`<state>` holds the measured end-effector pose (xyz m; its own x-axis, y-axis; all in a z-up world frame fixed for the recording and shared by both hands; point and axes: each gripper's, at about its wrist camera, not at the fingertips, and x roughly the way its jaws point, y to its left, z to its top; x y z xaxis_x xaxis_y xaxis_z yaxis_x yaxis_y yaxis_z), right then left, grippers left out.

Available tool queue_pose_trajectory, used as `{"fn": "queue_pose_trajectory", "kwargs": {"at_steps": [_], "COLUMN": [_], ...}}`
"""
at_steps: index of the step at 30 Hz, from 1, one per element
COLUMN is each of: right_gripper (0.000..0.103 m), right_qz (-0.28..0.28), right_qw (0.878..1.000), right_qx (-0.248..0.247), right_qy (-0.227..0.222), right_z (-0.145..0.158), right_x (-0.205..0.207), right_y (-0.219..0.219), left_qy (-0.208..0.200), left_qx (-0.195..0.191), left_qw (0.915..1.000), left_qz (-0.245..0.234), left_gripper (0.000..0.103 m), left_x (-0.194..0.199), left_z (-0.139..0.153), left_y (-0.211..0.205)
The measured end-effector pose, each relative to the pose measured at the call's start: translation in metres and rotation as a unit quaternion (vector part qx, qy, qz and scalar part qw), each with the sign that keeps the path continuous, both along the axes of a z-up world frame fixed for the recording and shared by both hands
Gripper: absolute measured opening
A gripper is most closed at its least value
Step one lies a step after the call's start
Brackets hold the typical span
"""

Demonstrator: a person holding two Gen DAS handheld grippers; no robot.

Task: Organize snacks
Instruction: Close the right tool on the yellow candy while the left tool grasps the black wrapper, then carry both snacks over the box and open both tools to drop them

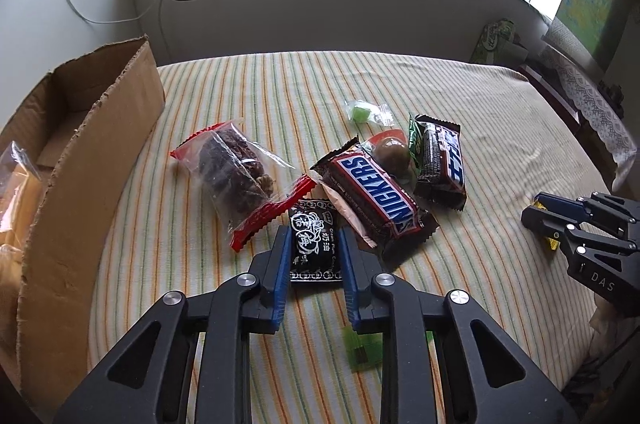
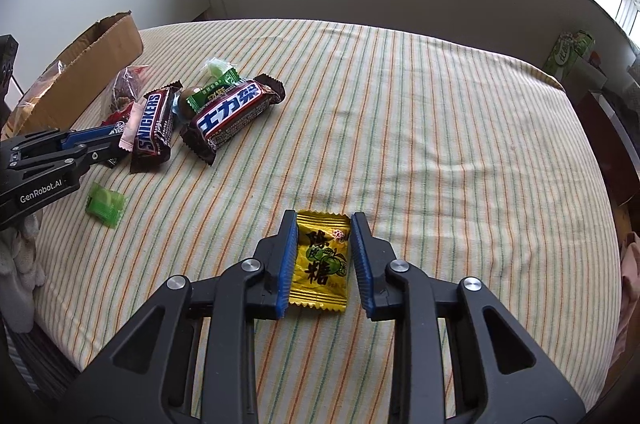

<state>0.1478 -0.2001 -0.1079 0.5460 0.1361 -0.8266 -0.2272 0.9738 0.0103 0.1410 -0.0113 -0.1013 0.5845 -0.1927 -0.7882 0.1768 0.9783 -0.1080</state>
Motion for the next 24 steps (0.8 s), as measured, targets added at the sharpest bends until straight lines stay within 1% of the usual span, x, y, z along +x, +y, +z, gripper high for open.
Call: {"fn": "queue_pose_trajectory", "kwargs": {"at_steps": [7, 12, 18, 24], "right_gripper": [0.027, 0.027, 0.027, 0.027], "right_qz": [-0.005, -0.007, 0.002, 0.018], "right_qw": [1.000, 1.000, 0.999, 0.998], "right_qx": [0.012, 0.027, 0.028, 0.028], "right_qy": [0.000, -0.007, -0.027, -0.045], "right_z": [0.007, 0.020, 0.039, 0.058], "right_x": [-0.008, -0.014, -0.024, -0.031], "right_y": [-0.005, -0.008, 0.003, 0.022], "left_qy": [-0.007, -0.018, -0.036, -0.053], "left_qx": [-0.025, -0.039, -0.052, -0.063], "left_qw": [0.9997, 0.9991, 0.9980, 0.9965], "left_qz": [-0.002, 0.003, 0.006, 0.015], "left_gripper": [0.022, 0.022, 0.022, 0.022], "left_x": [-0.015, -0.026, -0.039, -0.048], "left_z": [0.008, 0.018, 0.032, 0.044], "left_y": [0.005, 0.012, 0.022, 0.034]}}
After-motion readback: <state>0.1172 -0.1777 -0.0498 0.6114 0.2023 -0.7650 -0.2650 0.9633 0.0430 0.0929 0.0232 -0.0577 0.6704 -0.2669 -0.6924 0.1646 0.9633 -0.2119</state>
